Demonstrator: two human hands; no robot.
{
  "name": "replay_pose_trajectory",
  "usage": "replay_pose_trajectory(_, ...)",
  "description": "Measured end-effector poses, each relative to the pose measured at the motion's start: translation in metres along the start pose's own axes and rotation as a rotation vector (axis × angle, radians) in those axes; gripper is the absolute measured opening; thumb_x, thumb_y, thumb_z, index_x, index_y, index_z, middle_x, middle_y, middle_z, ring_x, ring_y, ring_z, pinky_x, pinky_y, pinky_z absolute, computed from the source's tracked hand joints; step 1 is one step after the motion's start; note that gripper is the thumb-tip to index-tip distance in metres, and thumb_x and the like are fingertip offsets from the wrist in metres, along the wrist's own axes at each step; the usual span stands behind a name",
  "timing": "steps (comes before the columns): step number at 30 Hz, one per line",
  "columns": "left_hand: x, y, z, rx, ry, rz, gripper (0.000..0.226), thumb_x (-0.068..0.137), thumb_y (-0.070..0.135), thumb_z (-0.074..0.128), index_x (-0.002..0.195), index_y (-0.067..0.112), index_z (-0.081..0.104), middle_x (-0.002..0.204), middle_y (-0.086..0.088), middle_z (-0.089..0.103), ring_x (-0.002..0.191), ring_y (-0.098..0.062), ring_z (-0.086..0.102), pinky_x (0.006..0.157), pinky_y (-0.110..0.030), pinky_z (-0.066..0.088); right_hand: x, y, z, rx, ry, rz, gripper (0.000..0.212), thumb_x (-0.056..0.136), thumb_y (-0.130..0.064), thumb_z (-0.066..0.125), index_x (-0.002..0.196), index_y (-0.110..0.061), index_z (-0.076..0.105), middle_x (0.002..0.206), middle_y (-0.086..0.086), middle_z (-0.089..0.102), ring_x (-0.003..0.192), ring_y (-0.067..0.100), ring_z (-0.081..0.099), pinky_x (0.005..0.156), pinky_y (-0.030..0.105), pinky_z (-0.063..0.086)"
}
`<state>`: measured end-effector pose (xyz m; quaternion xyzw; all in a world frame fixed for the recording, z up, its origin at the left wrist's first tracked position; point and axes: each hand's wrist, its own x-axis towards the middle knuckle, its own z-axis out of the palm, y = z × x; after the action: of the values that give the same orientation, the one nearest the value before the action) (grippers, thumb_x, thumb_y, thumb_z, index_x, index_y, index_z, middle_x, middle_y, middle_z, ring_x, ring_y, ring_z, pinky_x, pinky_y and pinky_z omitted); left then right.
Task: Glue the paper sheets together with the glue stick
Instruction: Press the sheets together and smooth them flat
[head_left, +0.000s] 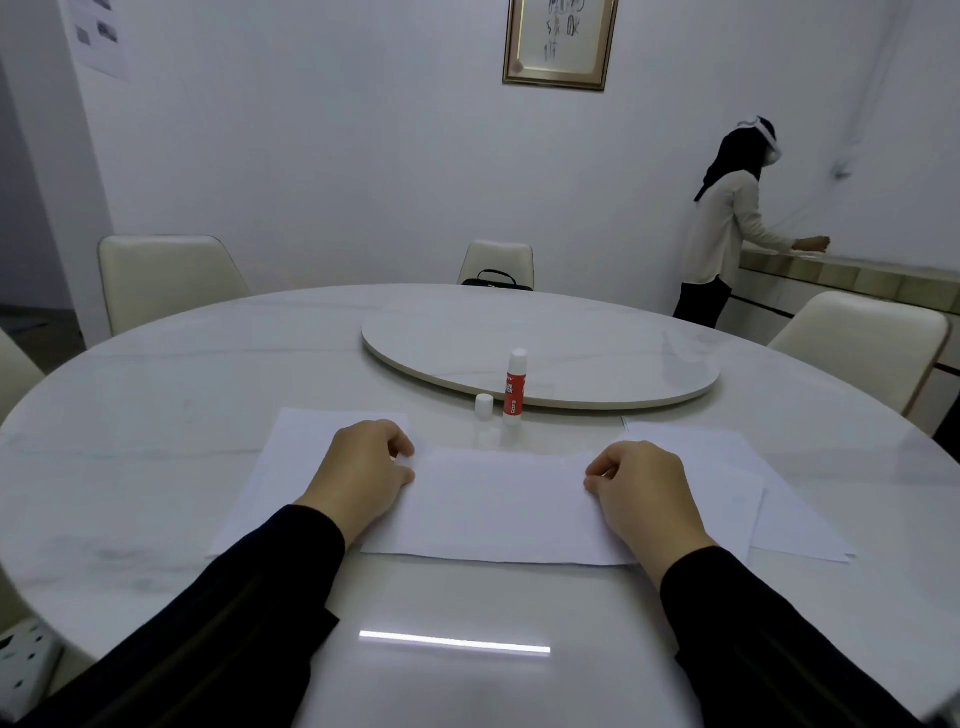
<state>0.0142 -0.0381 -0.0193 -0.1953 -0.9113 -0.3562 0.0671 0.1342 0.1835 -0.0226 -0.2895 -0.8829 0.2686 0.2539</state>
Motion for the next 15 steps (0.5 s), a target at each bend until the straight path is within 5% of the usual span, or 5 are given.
replay_pose_trajectory(4, -0.002, 0.006, 0.0, 0.143, -0.034, 0.046, 0.025, 0.088, 0.015, 0.061, 0.112, 0.013, 0.06, 0.123, -0.007, 0.048, 0.112, -0.022, 0.047, 0.085, -0.022, 0.035, -0.002, -0.001, -0.001, -0.151, -0.028, -0.047, 0.008, 0.085, -0.017, 0.062, 0.089, -0.015, 0.069, 0.102, 0.006, 0.063, 0.092, 0.022, 0.057, 0.077, 0.027, 0.045)
replay_pose_trajectory(8, -0.001, 0.016, -0.009, 0.083, -0.011, 0.148, 0.041, 0.097, 0.032, 0.045, 0.135, 0.017, 0.044, 0.142, -0.002, 0.039, 0.133, -0.019, 0.032, 0.104, -0.03, 0.029, 0.003, -0.014, -0.02, -0.021, -0.03, -0.241, 0.043, 0.084, -0.048, 0.06, 0.121, -0.027, 0.057, 0.129, -0.006, 0.049, 0.117, 0.016, 0.047, 0.097, 0.03, 0.038)
replay_pose_trajectory(11, -0.002, 0.028, -0.002, 0.233, -0.117, 0.335, 0.054, 0.098, 0.043, 0.032, 0.147, 0.023, 0.025, 0.156, 0.004, 0.021, 0.143, -0.012, 0.013, 0.114, -0.032, 0.012, 0.004, -0.03, -0.021, -0.029, -0.328, -0.465, 0.073, 0.077, -0.065, 0.056, 0.141, -0.038, 0.033, 0.152, -0.013, 0.022, 0.141, 0.007, 0.014, 0.11, 0.025, 0.015)
replay_pose_trajectory(15, -0.009, 0.031, 0.026, 0.453, -0.377, 0.457, 0.067, 0.096, 0.054, 0.02, 0.151, 0.023, 0.0, 0.159, 0.007, -0.006, 0.145, -0.009, -0.01, 0.118, -0.037, -0.005, 0.007, -0.035, 0.002, -0.271, -0.657, -0.594, 0.1, 0.072, -0.072, 0.055, 0.149, -0.035, 0.003, 0.158, -0.013, -0.012, 0.139, -0.002, -0.016, 0.109, 0.024, -0.008)
